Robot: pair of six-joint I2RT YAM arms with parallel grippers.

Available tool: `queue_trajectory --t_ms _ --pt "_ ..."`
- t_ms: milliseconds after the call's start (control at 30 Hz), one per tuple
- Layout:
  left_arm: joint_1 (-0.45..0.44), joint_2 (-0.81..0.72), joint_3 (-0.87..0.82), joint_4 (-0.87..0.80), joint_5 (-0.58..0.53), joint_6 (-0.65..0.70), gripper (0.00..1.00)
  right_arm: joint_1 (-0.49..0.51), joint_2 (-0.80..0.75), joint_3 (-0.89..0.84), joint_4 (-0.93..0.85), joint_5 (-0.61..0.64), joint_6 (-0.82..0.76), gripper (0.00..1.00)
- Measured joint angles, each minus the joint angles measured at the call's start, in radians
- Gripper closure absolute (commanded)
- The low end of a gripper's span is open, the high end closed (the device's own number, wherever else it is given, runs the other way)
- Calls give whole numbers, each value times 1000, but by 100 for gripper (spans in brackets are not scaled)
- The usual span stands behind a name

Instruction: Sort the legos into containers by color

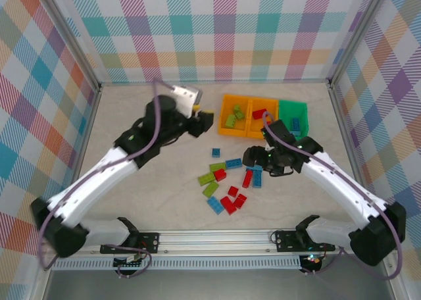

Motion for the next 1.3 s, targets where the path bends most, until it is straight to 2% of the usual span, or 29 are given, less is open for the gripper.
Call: queue_trajectory --t_ms 33,100,200,267,433,600,733,900,1100,1300 --pt "-10 -50 -39 -1 10 35 32 1 25 0 -3 24 3 25" --pt "-32 -132 -109 -32 58 128 18 1 78 -6 -6 77 20 32" --pt "-48 -186 -177 -100 127 246 0 0 117 -64 11 119 41 42" --pt "-49 -215 -224 -136 181 326 0 -5 132 -114 21 126 52 46" --pt "-49 -309 -343 -226 354 573 0 -6 169 -197 94 82 49 48" --pt "-53 -299 -389 -280 468 750 0 -6 253 -198 166 55 43 50" --pt "-53 -287 -399 -279 505 794 0 -6 310 -199 195 44 43 53" --pt "-53 -287 -424 -256 516 816 0 -11 322 -214 233 37 43 67" --pt "-53 -286 -444 -221 517 823 0 -12 314 -211 229 46 43 73" --pt "-45 -287 -468 -130 520 786 0 -13 147 -184 130 121 43 72"
